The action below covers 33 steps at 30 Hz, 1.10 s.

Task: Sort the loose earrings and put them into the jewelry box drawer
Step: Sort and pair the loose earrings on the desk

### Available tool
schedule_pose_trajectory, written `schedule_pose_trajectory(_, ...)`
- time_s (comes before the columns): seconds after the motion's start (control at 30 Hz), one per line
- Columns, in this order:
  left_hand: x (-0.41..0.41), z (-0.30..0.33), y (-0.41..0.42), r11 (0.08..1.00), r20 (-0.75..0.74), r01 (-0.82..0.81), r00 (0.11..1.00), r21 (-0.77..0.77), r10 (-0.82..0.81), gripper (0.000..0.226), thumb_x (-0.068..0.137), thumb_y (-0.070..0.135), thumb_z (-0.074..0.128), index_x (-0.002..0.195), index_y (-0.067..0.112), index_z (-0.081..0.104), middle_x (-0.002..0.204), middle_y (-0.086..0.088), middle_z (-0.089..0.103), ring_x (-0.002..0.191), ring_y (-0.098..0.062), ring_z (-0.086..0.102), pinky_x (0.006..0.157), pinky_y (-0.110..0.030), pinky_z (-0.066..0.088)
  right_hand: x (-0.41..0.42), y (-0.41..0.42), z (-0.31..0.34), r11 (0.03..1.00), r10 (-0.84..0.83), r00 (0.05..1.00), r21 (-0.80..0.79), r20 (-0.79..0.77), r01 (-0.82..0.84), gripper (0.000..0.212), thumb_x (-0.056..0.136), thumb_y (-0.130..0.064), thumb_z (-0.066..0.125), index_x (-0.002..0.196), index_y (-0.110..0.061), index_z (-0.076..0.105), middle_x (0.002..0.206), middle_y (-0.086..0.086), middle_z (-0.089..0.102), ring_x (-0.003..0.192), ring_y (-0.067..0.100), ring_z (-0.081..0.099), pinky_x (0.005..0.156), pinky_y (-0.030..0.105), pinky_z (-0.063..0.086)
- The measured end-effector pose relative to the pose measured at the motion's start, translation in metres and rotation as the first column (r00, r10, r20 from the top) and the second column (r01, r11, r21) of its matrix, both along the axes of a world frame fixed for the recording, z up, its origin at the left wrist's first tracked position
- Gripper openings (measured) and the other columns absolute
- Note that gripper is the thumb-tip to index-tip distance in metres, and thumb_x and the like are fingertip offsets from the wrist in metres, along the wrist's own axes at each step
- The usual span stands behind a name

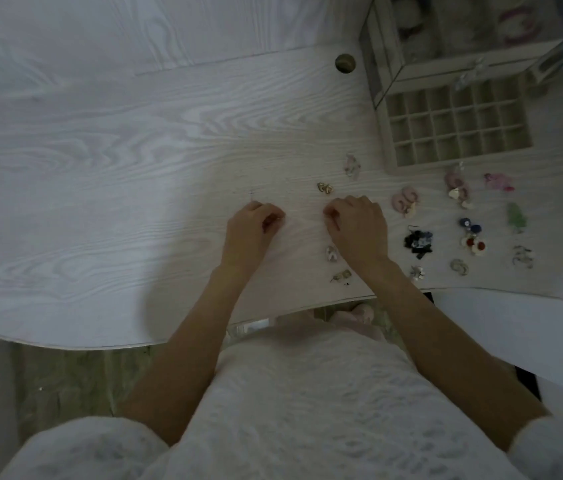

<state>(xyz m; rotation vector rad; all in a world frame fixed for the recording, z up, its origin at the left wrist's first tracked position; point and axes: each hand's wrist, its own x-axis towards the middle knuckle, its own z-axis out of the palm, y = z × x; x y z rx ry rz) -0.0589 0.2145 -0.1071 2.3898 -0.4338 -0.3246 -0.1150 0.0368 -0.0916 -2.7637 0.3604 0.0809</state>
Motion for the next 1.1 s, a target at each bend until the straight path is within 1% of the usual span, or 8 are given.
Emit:
schedule_pose_trajectory(0.2, -0.006, 0.001, -0.052, 0.998, -0.056, 0.057, 0.997, -0.041, -0.059, 0.015, 0.082, 0.016, 0.067, 0.096, 0.013, 0.07, 0.09, -0.007, 0.068, 0.081, -0.02, 0.063, 0.075, -0.027, 0.047, 0.001, -0.005, 0.001, 0.999, -0.008, 0.998, -0.037, -0.057, 0.006, 0.022, 0.09, -0.024, 0.056, 0.108, -0.015, 0.064, 0.1, 0.007, 0.069, 0.095, 0.028, 0.056, 0.085, 0.033, 0.03)
schedule_pose_trajectory(0.3, -0.01, 0.0, -0.053, 0.999, -0.058, 0.014, 0.998, -0.037, -0.017, 0.024, 0.078, 0.009, 0.068, 0.102, 0.012, 0.067, 0.095, -0.005, 0.065, 0.079, -0.013, 0.058, 0.073, -0.013, 0.035, -0.002, -0.005, 0.0, 0.999, -0.015, 0.998, -0.046, -0.065, 0.012, 0.019, 0.088, -0.014, 0.054, 0.103, -0.011, 0.065, 0.099, 0.008, 0.068, 0.092, 0.027, 0.056, 0.082, 0.03, 0.028)
schedule_pose_trajectory(0.37, -0.013, 0.0, -0.05, 0.999, -0.089, -0.037, 0.995, -0.02, 0.035, 0.029, 0.077, 0.01, 0.07, 0.105, 0.013, 0.064, 0.096, -0.002, 0.061, 0.075, -0.008, 0.052, 0.072, -0.011, 0.032, -0.003, -0.003, -0.002, 0.999, -0.032, 0.998, -0.045, -0.061, 0.029, 0.019, 0.088, -0.009, 0.05, 0.097, -0.01, 0.066, 0.094, 0.009, 0.069, 0.088, 0.027, 0.057, 0.08, 0.028, 0.027)
schedule_pose_trajectory(0.67, -0.017, 0.0, -0.053, 0.996, -0.1, -0.073, 0.993, -0.053, 0.068, 0.01, 0.08, 0.013, 0.067, 0.09, 0.016, 0.068, 0.085, -0.001, 0.068, 0.079, -0.016, 0.06, 0.077, -0.031, 0.049, 0.002, 0.008, -0.004, 0.985, -0.107, 0.994, 0.131, -0.018, 0.109, 0.021, 0.084, -0.008, 0.055, 0.101, -0.008, 0.069, 0.092, 0.01, 0.071, 0.089, 0.025, 0.063, 0.084, 0.034, 0.04)
schedule_pose_trajectory(0.73, -0.017, -0.001, -0.053, 0.995, -0.1, -0.078, 0.992, -0.054, 0.073, 0.01, 0.08, 0.012, 0.067, 0.089, 0.016, 0.069, 0.085, -0.002, 0.069, 0.079, -0.016, 0.061, 0.077, -0.033, 0.049, 0.002, 0.008, -0.004, 0.988, -0.101, 0.994, 0.117, -0.031, 0.104, 0.019, 0.085, -0.013, 0.054, 0.096, -0.009, 0.068, 0.089, 0.008, 0.07, 0.087, 0.025, 0.062, 0.083, 0.033, 0.038)
schedule_pose_trajectory(0.83, -0.017, 0.002, -0.051, 0.995, -0.106, -0.077, 0.992, -0.06, 0.07, 0.012, 0.079, 0.01, 0.067, 0.091, 0.014, 0.069, 0.086, -0.003, 0.069, 0.08, -0.016, 0.061, 0.078, -0.03, 0.049, -0.001, 0.011, 0.0, 0.993, -0.072, 0.996, 0.088, -0.043, 0.076, 0.026, 0.089, -0.02, 0.052, 0.111, -0.013, 0.064, 0.098, 0.005, 0.07, 0.097, 0.023, 0.059, 0.087, 0.032, 0.031)
schedule_pose_trajectory(1.0, -0.013, 0.022, -0.044, 0.992, -0.236, 0.084, 0.97, 0.096, -0.059, 0.026, 0.084, 0.02, 0.064, 0.11, 0.014, 0.063, 0.105, -0.005, 0.063, 0.089, -0.017, 0.059, 0.082, -0.026, 0.043, -0.021, -0.006, 0.026, 0.982, -0.023, 0.997, 0.189, 0.071, 0.009, 0.024, 0.091, -0.017, 0.052, 0.112, -0.013, 0.062, 0.101, 0.004, 0.068, 0.095, 0.022, 0.057, 0.083, 0.028, 0.033)
schedule_pose_trajectory(1.1, -0.021, 0.038, -0.038, 0.981, -0.167, 0.122, 0.981, 0.154, -0.096, 0.024, 0.086, 0.023, 0.062, 0.109, 0.016, 0.062, 0.103, -0.001, 0.063, 0.083, -0.012, 0.058, 0.079, -0.027, 0.046, -0.044, -0.038, 0.045, 0.971, 0.0, 0.983, 0.235, 0.186, -0.044, 0.02, 0.089, -0.013, 0.055, 0.105, -0.011, 0.065, 0.099, 0.006, 0.065, 0.09, 0.022, 0.056, 0.08, 0.027, 0.039)
